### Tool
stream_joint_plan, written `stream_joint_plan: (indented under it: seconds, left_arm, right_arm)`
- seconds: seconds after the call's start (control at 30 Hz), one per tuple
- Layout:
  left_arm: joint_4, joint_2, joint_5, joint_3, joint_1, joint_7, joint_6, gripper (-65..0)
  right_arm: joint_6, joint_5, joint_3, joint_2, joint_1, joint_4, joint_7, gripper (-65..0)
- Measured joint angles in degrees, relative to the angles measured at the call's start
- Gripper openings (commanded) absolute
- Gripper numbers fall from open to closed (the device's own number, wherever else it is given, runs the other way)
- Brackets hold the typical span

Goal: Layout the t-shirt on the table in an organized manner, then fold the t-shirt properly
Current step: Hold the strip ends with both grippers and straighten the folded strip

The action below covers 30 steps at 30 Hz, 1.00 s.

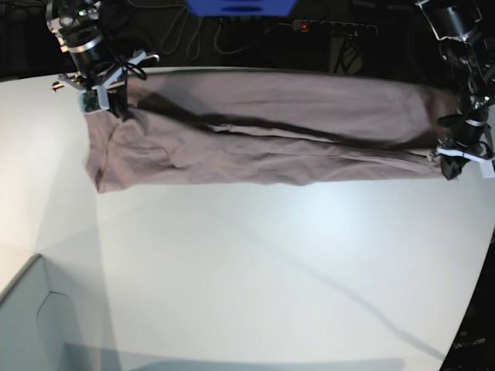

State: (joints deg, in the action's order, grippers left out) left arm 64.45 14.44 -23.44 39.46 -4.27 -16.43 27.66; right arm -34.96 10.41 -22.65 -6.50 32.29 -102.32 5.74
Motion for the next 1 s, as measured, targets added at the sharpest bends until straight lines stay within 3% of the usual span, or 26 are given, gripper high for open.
stream_joint_plan:
  seconds: [0.13,0.37,0.6,1.0]
  left_arm:
    - [3.6,0.1,-0.2,0.1,-0.5,0.0,3.2,-65.0]
    - [6.5,1.2,0.1,-0.1,-0.1,-0.1,3.7,-65.0]
    - [3.4,3.9,0.3,-0.3,8.6,0.0,3.9,-65.0]
    - [-8.3,3.7,0.3,-0.2,10.2,0.2,3.5,-65.0]
  right_arm:
    - [-2.9,0.2,-0.1,-2.2,0.3,0.0,0.1,-65.0]
    - [-3.7,0.1,-0.1,-2.1,0.2,0.1,0.2,-65.0]
    - [-3.7,0.1,-0.1,-2.1,0.0,0.1,0.2,-65.0]
    - [-3.7,0.2,-0.1,-2.1,-0.2,4.1,-0.3,-65.0]
